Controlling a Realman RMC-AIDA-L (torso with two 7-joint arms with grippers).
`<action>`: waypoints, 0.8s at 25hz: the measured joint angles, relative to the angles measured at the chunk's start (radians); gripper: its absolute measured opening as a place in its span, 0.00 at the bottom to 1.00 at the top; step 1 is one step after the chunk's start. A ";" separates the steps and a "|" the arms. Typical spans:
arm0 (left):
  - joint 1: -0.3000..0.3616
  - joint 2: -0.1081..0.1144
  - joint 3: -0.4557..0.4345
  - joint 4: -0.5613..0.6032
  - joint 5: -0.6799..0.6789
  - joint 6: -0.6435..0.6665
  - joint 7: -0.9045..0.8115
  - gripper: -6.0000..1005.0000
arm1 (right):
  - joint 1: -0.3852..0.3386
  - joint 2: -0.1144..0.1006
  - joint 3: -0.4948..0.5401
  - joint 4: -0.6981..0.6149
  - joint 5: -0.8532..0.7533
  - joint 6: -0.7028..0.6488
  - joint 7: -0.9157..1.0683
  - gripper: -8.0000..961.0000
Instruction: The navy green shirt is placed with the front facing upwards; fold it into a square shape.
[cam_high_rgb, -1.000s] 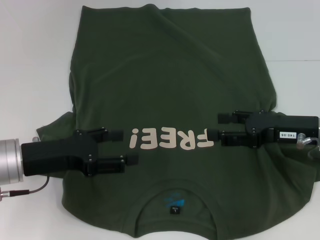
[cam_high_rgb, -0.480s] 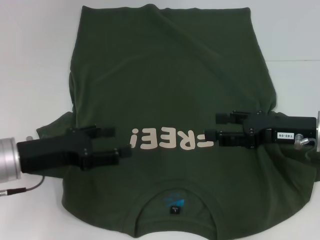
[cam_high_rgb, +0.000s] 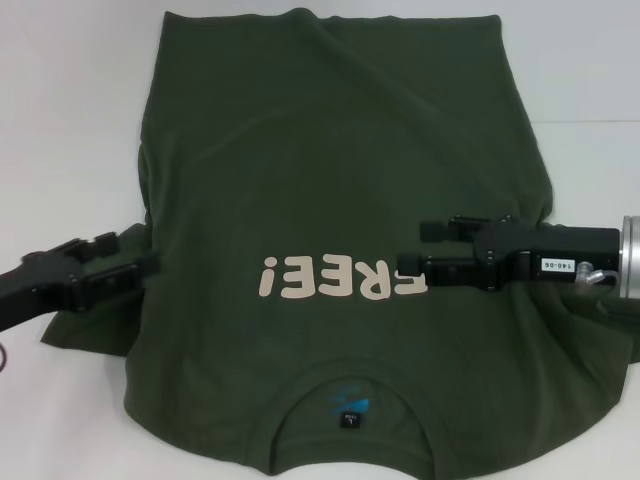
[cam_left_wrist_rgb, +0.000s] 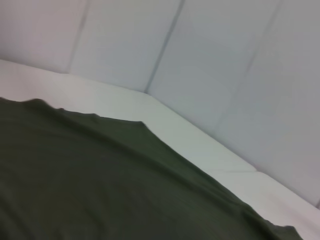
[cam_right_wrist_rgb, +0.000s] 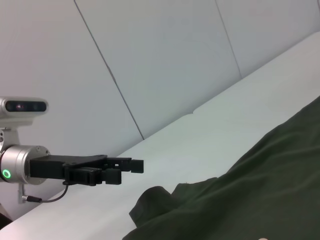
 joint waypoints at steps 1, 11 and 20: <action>0.004 0.001 -0.011 0.000 0.002 -0.002 -0.001 0.87 | 0.001 0.001 0.000 0.000 0.000 0.002 0.000 0.89; 0.016 0.005 -0.073 0.000 0.084 -0.063 -0.069 0.86 | 0.012 0.007 -0.001 0.000 0.000 0.010 0.000 0.89; 0.014 0.002 -0.070 -0.031 0.100 -0.237 -0.105 0.86 | 0.012 0.007 -0.001 0.000 0.000 0.009 0.009 0.89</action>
